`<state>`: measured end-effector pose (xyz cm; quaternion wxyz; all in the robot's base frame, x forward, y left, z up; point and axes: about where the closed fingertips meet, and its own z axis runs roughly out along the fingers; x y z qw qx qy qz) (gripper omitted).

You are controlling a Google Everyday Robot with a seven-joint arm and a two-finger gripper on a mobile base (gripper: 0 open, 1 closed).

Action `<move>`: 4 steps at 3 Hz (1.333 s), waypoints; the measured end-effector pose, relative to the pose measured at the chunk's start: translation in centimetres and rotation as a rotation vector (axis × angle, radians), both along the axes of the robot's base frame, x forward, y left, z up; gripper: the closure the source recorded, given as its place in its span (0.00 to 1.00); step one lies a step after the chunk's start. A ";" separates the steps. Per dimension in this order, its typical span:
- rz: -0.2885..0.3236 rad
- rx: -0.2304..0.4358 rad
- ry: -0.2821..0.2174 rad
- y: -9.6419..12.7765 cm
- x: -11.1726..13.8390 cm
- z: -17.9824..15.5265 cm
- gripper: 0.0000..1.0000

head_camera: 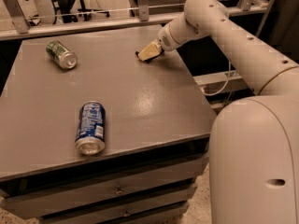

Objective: Move rxbar chocolate near pepsi can

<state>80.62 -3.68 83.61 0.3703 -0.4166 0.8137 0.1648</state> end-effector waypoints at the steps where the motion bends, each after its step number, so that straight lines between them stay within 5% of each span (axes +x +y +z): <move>1: 0.000 0.000 0.000 0.0 0.0 0.0 1.00; 4: 0.000 0.000 0.000 0.0 0.0 0.0 0.20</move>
Offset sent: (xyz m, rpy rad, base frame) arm -0.2197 -0.0660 0.2238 -0.0556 -0.6750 0.3977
